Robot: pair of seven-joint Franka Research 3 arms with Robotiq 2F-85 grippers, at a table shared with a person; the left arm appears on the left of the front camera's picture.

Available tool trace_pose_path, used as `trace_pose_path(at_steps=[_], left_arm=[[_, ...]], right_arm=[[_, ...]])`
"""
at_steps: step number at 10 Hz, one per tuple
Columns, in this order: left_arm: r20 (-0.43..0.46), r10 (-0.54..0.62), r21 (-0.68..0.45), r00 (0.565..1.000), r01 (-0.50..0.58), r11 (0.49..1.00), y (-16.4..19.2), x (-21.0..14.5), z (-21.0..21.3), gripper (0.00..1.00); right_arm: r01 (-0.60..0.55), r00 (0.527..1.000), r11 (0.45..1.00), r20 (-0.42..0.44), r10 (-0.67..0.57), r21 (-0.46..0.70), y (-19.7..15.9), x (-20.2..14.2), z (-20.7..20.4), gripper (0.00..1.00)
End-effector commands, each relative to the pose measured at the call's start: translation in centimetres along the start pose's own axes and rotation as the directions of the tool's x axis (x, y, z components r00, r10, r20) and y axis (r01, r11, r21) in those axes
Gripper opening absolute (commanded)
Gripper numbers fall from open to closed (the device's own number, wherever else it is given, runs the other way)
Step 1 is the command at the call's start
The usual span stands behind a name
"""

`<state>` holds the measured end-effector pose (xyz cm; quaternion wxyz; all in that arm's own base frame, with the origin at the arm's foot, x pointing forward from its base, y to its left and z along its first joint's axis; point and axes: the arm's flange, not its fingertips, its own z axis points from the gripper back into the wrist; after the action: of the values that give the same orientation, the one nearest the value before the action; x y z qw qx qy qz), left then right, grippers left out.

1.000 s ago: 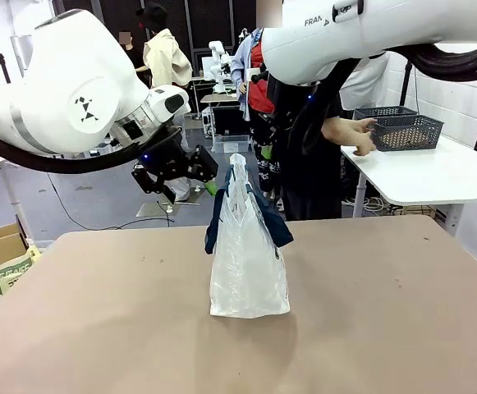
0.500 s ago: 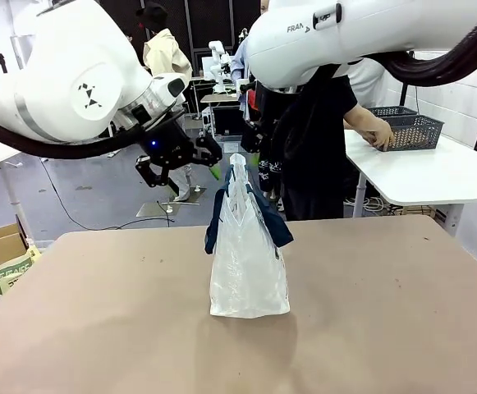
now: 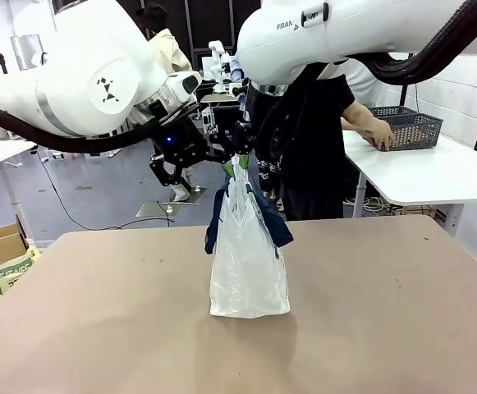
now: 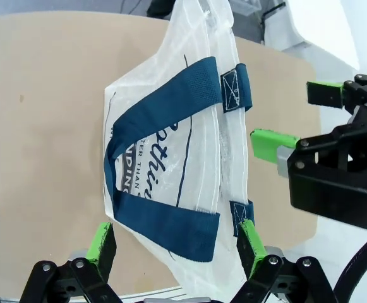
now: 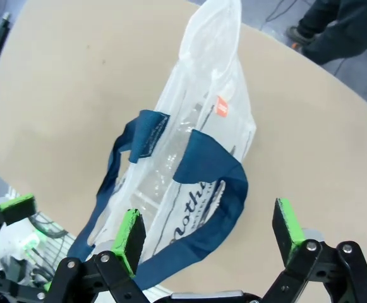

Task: Transfer purchased items from the store into the shopping bag.
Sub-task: Open the Reusable shopping bag in the center of the table.

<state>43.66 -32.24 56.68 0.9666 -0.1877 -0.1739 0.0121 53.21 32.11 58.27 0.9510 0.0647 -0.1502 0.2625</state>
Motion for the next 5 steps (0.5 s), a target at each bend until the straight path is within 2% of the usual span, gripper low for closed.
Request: trace_pose_path(at_steps=[1,5], left_arm=[[0.034,0.053,0.016,0.998,-0.054,0.998,-0.4,0.7,-0.4,1.0],[-0.021,0.071,-0.044,0.997,-0.072,0.996,0.5,1.3,-1.2,1.0]], right_arm=[[0.05,0.999,0.998,0.004,-0.05,0.048,0.4,0.4,-0.1,1.0],[0.085,0.996,0.994,-0.038,-0.083,0.069,0.7,0.7,-1.5,1.0]])
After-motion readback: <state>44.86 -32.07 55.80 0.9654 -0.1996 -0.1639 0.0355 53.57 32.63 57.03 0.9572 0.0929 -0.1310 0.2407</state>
